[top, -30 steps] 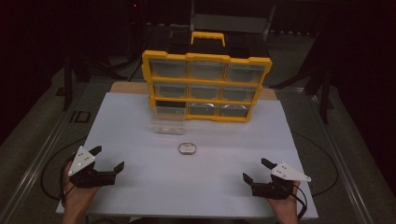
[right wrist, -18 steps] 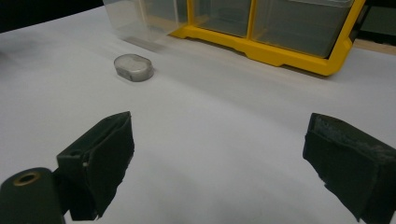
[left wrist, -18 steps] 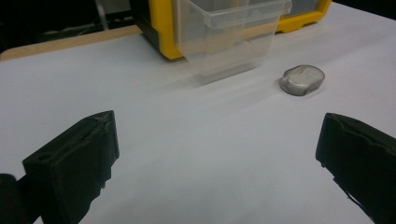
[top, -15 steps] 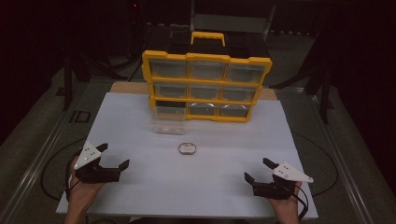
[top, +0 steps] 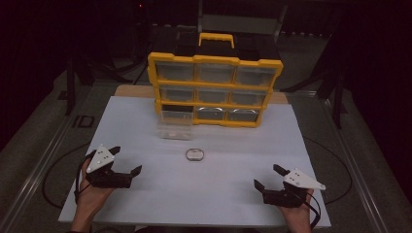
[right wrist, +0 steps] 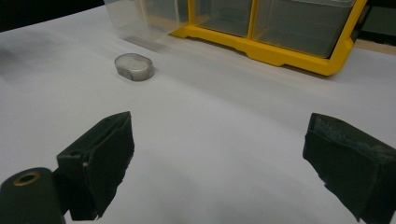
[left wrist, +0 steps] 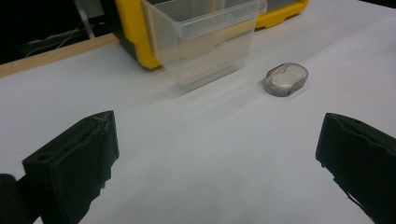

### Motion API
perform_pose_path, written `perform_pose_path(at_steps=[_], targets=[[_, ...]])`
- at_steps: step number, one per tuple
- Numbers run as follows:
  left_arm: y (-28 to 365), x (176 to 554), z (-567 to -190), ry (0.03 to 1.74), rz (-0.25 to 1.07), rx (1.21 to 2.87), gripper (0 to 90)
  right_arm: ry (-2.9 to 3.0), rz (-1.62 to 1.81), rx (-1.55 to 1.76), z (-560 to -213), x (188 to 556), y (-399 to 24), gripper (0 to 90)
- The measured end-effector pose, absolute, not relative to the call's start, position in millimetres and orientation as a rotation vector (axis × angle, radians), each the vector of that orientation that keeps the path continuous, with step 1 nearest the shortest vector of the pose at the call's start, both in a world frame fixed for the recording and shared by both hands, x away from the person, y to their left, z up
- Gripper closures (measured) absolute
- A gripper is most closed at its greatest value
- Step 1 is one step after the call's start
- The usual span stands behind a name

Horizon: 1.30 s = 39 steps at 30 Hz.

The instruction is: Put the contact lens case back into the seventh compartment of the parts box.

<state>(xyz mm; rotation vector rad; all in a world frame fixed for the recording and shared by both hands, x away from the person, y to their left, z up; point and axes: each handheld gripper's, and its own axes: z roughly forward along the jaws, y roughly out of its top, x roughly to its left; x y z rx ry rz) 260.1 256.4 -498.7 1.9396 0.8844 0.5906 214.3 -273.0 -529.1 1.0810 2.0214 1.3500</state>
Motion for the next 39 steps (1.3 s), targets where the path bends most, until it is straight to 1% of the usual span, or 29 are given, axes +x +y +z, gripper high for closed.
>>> perform_pose_path(at_steps=[8,17,39], targets=[[241,270,-489,0.825,0.598,1.998,0.3,2.018,1.359,1.084,-529,215,-274,8.4],[232,280,-483,0.812,0.616,2.018,0.3,2.01,1.377,1.089,-529,215,-275,8.4],[206,302,-474,0.732,0.575,2.093,0.3,2.001,1.394,1.104,-528,215,-277,8.4]])
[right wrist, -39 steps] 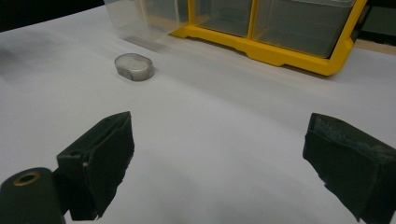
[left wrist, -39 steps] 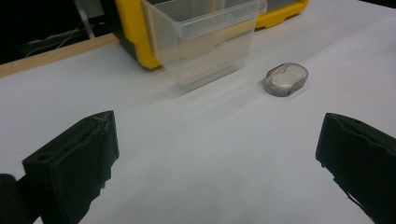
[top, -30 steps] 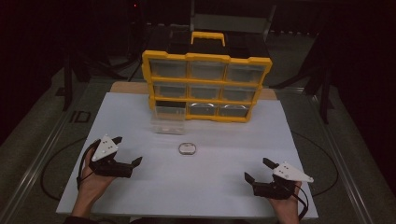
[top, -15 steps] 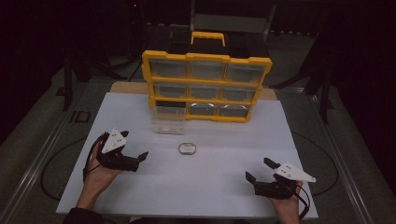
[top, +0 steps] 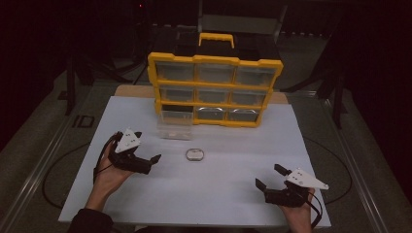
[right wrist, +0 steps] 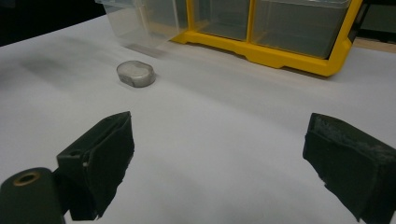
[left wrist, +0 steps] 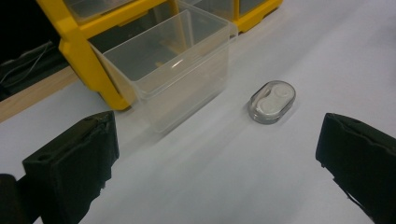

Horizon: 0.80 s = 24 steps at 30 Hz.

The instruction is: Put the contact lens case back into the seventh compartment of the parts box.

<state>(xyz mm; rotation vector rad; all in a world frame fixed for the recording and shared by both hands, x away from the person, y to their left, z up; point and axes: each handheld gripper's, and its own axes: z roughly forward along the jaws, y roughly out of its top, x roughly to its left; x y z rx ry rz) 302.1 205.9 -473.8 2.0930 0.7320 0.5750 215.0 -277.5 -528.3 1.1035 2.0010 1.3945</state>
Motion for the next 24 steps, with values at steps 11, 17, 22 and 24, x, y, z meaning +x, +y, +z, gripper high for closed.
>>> perform_pose_path(at_steps=[11,17,22,24], targets=[[191,311,-472,0.69,0.559,2.139,0.3,2.001,1.396,1.105,-528,215,-278,8.4],[186,316,-469,0.674,0.552,2.151,0.3,2.002,1.397,1.102,-528,215,-278,8.4],[182,320,-469,0.66,0.548,2.16,0.3,2.001,1.398,1.103,-528,215,-278,8.4],[180,321,-468,0.654,0.547,2.165,0.3,2.002,1.399,1.103,-528,215,-278,8.4]])
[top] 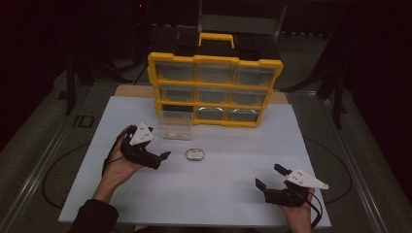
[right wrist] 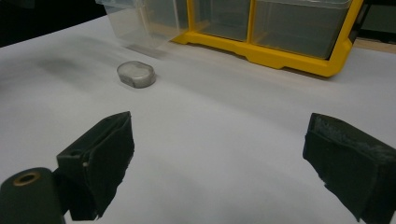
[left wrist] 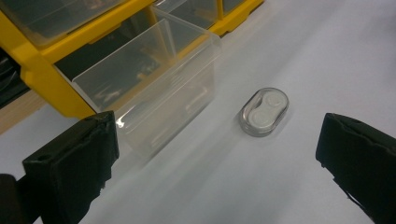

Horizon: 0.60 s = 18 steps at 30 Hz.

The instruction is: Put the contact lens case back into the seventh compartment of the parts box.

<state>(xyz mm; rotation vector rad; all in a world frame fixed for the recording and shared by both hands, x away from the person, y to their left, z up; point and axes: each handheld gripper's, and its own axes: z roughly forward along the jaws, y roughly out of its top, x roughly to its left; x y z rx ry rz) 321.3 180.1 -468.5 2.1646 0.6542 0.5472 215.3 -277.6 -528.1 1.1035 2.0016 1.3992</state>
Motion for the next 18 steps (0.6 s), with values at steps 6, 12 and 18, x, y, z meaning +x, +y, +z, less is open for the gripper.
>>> perform_pose_path(at_steps=[6,12,18], targets=[[175,326,-469,0.647,0.539,2.167,0.3,2.003,1.399,1.101,-528,216,-278,8.4],[171,329,-469,0.638,0.533,2.177,0.3,2.003,1.401,1.103,-528,216,-278,8.4],[167,332,-470,0.628,0.527,2.192,0.3,2.002,1.401,1.102,-528,216,-278,8.4]])
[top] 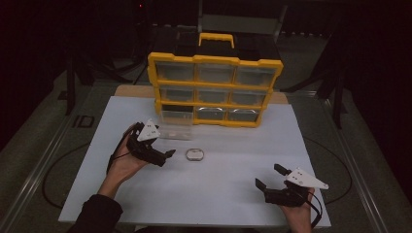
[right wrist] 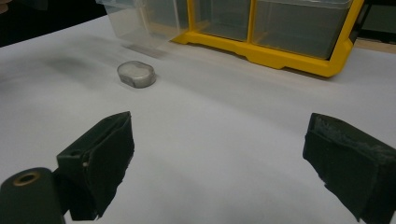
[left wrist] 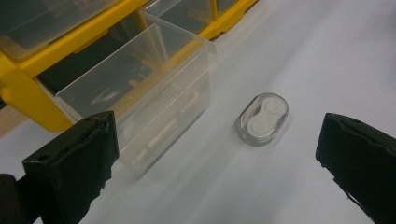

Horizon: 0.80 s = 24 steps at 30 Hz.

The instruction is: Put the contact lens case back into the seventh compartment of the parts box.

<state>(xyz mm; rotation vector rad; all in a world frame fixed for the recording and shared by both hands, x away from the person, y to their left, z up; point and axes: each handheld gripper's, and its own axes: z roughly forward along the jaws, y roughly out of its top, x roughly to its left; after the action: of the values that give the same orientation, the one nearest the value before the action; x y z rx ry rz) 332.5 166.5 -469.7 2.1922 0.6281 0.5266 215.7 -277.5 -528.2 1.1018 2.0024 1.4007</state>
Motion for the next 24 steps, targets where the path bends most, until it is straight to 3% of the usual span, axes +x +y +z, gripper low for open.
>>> perform_pose_path(at_steps=[24], targets=[[147,344,-478,0.575,0.486,2.237,0.3,2.005,1.4,1.1,-528,216,-277,8.4]])
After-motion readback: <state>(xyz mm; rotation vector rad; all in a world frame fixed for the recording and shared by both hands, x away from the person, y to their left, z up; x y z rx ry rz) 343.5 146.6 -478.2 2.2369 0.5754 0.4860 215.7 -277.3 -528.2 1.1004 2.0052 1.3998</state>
